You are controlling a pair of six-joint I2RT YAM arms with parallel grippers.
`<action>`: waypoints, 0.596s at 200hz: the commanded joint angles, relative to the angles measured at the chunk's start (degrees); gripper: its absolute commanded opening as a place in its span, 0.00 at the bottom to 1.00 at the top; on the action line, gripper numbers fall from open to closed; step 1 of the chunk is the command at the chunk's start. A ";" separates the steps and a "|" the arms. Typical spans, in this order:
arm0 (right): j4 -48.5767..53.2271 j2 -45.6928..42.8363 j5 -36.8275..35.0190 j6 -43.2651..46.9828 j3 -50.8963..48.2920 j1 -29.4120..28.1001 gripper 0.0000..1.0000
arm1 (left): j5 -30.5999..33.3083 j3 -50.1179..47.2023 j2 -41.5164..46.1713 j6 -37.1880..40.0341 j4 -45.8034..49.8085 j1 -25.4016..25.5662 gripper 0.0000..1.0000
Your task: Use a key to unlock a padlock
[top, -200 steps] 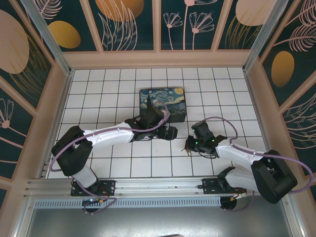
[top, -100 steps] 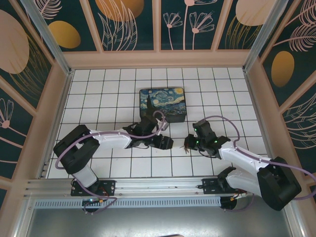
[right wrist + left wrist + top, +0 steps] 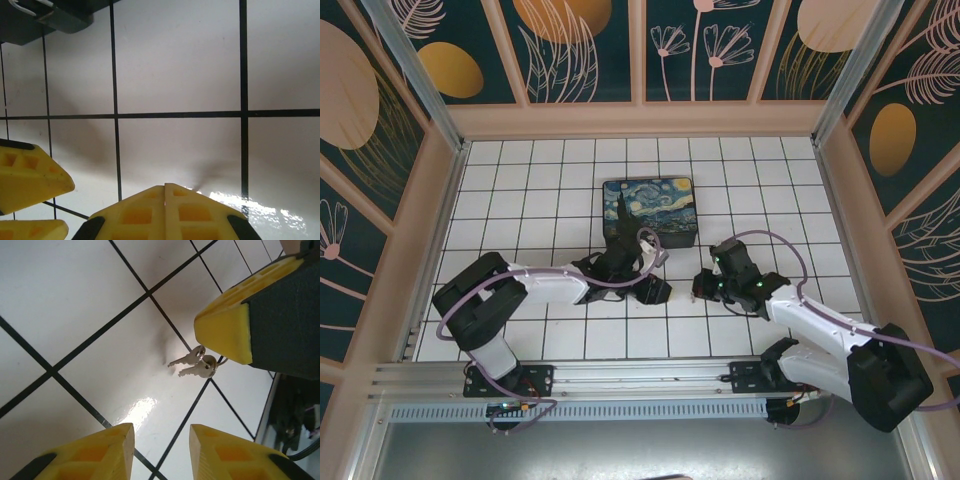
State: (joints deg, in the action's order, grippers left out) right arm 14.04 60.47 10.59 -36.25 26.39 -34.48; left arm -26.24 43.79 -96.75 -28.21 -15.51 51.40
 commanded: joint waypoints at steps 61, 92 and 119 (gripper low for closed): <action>4.03 -2.73 7.16 2.65 7.71 0.98 0.05 | -4.20 -2.88 0.22 5.30 -13.10 -0.27 0.31; 3.70 -2.96 10.63 3.34 9.26 1.77 0.06 | -5.01 -4.75 0.42 6.83 -17.16 -0.25 0.30; 3.65 -3.10 13.05 3.29 10.24 2.61 0.06 | -5.90 -5.43 0.58 6.33 -19.77 -0.25 0.28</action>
State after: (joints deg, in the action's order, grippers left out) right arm 16.99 58.52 19.68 -34.33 34.28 -32.77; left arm -29.85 39.33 -97.03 -23.16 -29.08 51.29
